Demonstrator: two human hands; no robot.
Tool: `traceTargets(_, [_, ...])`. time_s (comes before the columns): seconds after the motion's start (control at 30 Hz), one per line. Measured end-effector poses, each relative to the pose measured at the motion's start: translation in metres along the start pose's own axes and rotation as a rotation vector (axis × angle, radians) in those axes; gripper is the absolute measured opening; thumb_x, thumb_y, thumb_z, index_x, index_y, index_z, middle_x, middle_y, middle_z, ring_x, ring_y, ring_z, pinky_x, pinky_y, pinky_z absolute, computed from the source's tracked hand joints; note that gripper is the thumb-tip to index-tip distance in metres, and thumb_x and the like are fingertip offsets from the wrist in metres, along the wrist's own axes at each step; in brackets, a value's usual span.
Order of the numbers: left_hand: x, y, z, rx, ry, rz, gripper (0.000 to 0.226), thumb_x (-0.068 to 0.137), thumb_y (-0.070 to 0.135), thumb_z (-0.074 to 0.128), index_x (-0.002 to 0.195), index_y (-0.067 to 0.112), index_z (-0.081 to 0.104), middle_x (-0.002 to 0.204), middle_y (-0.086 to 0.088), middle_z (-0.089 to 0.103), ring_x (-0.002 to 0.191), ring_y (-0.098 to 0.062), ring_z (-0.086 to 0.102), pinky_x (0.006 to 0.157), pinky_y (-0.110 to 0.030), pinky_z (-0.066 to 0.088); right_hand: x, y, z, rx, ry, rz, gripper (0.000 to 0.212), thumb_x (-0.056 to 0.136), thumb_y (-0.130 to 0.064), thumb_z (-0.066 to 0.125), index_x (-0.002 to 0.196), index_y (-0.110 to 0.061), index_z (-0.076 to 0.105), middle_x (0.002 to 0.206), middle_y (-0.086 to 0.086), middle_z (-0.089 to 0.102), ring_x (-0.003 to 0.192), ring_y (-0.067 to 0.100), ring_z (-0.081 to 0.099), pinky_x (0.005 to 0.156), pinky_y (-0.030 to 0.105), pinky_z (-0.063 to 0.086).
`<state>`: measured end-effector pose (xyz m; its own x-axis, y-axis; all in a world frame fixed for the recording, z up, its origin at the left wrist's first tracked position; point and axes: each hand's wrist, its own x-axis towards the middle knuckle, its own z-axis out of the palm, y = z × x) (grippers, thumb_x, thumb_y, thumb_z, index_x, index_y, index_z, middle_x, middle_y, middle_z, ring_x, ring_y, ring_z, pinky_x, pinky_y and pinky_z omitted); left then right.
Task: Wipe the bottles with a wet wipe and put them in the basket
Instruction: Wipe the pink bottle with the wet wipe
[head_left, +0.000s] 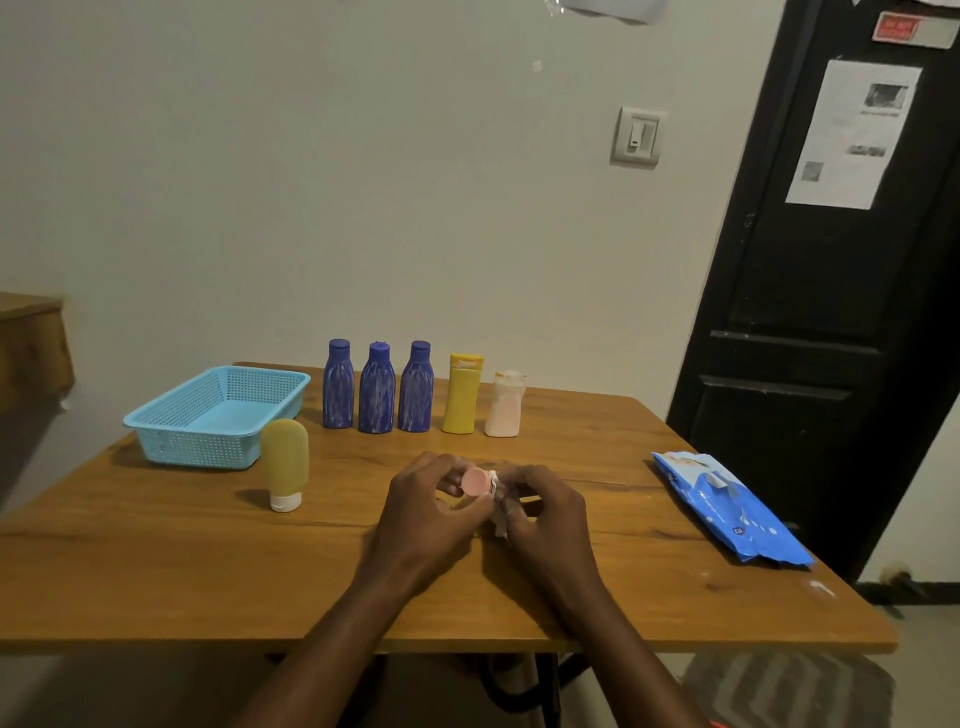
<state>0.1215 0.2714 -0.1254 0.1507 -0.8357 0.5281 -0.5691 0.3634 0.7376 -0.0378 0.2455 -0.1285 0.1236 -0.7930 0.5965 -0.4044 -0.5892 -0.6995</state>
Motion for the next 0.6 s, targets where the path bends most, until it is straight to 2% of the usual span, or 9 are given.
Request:
traceTargets(0.13, [0.0,0.0,0.0,-0.06,0.012,0.034,0.032,0.085,0.042,0.078,0.115,0.038,0.067,0.113,0.022,0.058,0.105,0.005,0.056,0.081,-0.02,0.053,0.001,0.0,-0.002,0.101,-0.012,-0.006,0.023,0.09,-0.009,0.074,0.097,-0.03,0.072,0.095,-0.017,0.073,0.096,0.003,0.067,0.076,0.015,0.054])
traceTargets(0.27, [0.001,-0.002,0.0,-0.036,0.003,0.072,0.044,0.084,0.048,0.078,0.125,0.04,0.064,0.122,0.025,0.052,0.117,0.005,0.049,0.09,-0.025,0.052,0.005,0.005,-0.007,0.3,-0.069,0.078,0.016,0.09,-0.004,0.073,0.103,-0.013,0.074,0.098,-0.001,0.077,0.093,0.016,0.073,0.079,0.03,0.06])
traceTargets(0.37, [0.002,-0.004,-0.001,0.0,-0.045,0.05,0.049,0.085,0.059,0.071,0.131,0.049,0.059,0.131,0.029,0.051,0.126,-0.004,0.047,0.098,-0.04,0.052,0.004,0.004,-0.008,0.396,-0.108,0.13,0.012,0.09,-0.005,0.073,0.102,-0.007,0.072,0.098,0.006,0.077,0.092,0.022,0.075,0.08,0.039,0.062])
traceTargets(0.43, [0.002,-0.005,0.0,0.02,-0.091,0.032,0.055,0.084,0.068,0.064,0.136,0.055,0.053,0.132,0.031,0.053,0.127,-0.011,0.048,0.101,-0.044,0.049,0.004,0.005,-0.007,0.411,-0.09,0.175,0.012,0.09,-0.003,0.073,0.1,-0.009,0.072,0.097,0.006,0.077,0.093,0.023,0.074,0.082,0.045,0.062])
traceTargets(0.5, [0.002,-0.006,0.002,0.037,-0.14,0.032,0.055,0.085,0.065,0.064,0.138,0.054,0.053,0.129,0.031,0.053,0.127,-0.01,0.048,0.106,-0.042,0.041,0.004,0.005,-0.008,0.389,-0.014,0.203,0.013,0.091,-0.002,0.07,0.098,-0.012,0.073,0.095,0.004,0.076,0.093,0.022,0.072,0.083,0.047,0.062])
traceTargets(0.6, [0.002,-0.004,0.004,0.098,-0.154,0.045,0.058,0.089,0.048,0.071,0.143,0.048,0.051,0.133,0.028,0.054,0.126,-0.005,0.045,0.107,-0.037,0.031,0.003,0.003,-0.012,0.368,0.081,0.167,0.016,0.092,-0.002,0.068,0.096,-0.016,0.074,0.095,0.0,0.074,0.092,0.017,0.069,0.079,0.041,0.062])
